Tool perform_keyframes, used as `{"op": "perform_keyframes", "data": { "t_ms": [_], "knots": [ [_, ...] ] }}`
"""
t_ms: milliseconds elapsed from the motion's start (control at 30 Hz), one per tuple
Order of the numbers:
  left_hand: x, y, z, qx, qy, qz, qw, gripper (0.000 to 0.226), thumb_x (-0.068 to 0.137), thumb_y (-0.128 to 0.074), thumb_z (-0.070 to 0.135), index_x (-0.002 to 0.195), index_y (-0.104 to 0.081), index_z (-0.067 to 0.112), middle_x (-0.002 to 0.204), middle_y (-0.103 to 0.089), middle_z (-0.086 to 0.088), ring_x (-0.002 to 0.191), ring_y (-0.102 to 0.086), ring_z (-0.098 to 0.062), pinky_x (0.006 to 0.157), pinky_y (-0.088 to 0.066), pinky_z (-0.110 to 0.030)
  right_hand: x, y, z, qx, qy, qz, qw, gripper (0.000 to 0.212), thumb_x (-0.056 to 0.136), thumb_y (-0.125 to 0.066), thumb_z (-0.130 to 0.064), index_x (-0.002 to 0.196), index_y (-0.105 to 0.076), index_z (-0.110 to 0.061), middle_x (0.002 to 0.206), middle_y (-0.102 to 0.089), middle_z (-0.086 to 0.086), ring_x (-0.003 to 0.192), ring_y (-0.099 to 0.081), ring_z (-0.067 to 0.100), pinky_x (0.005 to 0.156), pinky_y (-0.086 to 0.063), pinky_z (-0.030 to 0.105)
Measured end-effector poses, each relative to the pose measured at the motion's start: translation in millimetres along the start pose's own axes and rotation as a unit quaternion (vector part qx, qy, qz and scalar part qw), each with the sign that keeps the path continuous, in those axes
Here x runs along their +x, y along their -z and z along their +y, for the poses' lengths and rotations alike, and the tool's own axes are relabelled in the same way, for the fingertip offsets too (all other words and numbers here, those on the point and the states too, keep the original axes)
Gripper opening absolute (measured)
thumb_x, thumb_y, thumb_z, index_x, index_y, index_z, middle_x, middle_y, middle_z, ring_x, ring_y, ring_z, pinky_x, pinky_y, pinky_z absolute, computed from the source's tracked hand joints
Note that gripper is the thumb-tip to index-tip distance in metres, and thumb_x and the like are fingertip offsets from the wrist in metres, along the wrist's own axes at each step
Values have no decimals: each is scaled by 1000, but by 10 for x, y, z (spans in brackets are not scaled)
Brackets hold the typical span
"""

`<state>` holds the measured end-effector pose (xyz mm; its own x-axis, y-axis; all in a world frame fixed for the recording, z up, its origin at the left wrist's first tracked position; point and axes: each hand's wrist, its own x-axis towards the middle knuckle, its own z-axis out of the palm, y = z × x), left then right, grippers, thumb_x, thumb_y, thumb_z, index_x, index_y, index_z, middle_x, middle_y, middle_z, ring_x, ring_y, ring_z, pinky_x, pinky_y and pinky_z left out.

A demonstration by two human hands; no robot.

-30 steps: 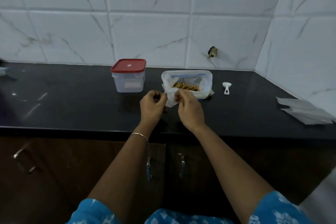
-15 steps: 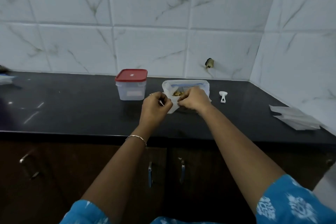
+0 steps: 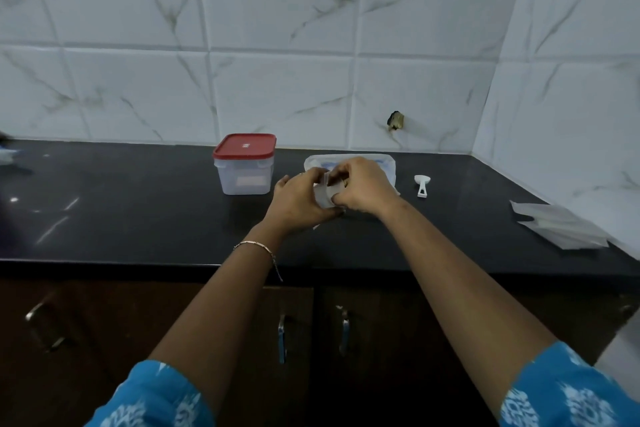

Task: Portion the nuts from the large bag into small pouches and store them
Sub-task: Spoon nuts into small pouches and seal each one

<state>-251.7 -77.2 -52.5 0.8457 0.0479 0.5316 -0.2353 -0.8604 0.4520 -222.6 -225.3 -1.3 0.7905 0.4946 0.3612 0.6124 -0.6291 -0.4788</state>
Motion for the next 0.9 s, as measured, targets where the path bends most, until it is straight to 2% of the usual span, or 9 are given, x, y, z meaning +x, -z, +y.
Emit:
{"op": "perform_keyframes", "data": {
  "t_ms": [200, 300, 333, 400, 467, 567, 667, 733, 900],
  "knots": [
    [7, -63, 121, -38, 12, 8, 999, 78, 61, -77, 59, 125, -53, 22, 114, -66, 6, 109, -60, -16, 108, -33, -53, -17, 29, 125, 9, -9, 8, 1000, 35, 71, -77, -14, 105, -70, -16, 105, -68, -1, 96, -62, 14, 85, -50, 27],
    [3, -63, 133, -83, 28, 7, 996, 85, 55, -66, 70, 123, -56, 19, 113, -68, 2, 107, -62, -20, 103, -41, -50, -26, 30, 164, 34, -12, 10, 999, 19, 74, -75, -21, 93, -70, -22, 93, -67, -6, 84, -60, 10, 75, -48, 24],
    [8, -72, 120, -100, 33, 9, 994, 85, 54, -64, 72, 121, -58, 19, 113, -68, 1, 107, -62, -20, 101, -43, -49, -30, 33, 168, 39, -15, 27, 999, 8, 77, -72, -23, 83, -68, -25, 86, -66, -8, 79, -60, 9, 69, -47, 24],
    [13, -95, 92, -105, 39, 14, 994, 84, 56, -63, 75, 119, -60, 21, 113, -68, 3, 105, -62, -19, 98, -47, -47, -23, 22, 203, 60, -32, 106, 992, 14, 82, -62, -25, 69, -61, -25, 73, -64, -8, 71, -60, 10, 59, -46, 26],
    [13, -129, 76, -106, 47, 13, 993, 82, 55, -64, 76, 117, -61, 23, 113, -68, 6, 104, -62, -16, 94, -50, -45, -6, 28, 292, 115, -76, 195, 971, 23, 87, -49, -23, 68, -61, -19, 72, -65, -4, 70, -63, 15, 60, -51, 33],
    [-11, -199, 79, -141, 60, 18, 988, 78, 57, -71, 70, 116, -62, 20, 113, -68, 8, 102, -62, -9, 92, -53, -37, -1, 57, 555, 207, -176, 264, 925, 29, 89, -42, -13, 68, -61, -18, 77, -67, 0, 74, -65, 22, 66, -53, 39],
    [-6, -287, 64, -167, 68, 28, 983, 61, 69, -79, 53, 117, -58, 20, 111, -65, 9, 101, -61, -7, 88, -52, -26, -58, 25, 927, 218, -257, 283, 898, 24, 92, -45, -12, 79, -65, -16, 88, -68, 2, 76, -59, 18, 64, -46, 32],
    [2, -330, 41, -173, 66, 38, 982, 59, 72, -77, 53, 118, -55, 23, 111, -64, 9, 102, -60, -6, 85, -51, -22, -95, -24, 1175, 200, -294, 274, 894, 17, 94, -49, -17, 90, -65, -15, 95, -66, 4, 78, -56, 17, 64, -41, 29],
    [18, -455, -40, -179, 76, 86, 977, 65, 70, -75, 57, 121, -52, 23, 110, -62, 7, 101, -60, -9, 87, -54, -34, -72, -104, 1695, 129, -342, 263, 893, 19, 89, -54, -11, 105, -62, -15, 110, -65, 5, 105, -59, 24, 84, -46, 33]
  ]
}}
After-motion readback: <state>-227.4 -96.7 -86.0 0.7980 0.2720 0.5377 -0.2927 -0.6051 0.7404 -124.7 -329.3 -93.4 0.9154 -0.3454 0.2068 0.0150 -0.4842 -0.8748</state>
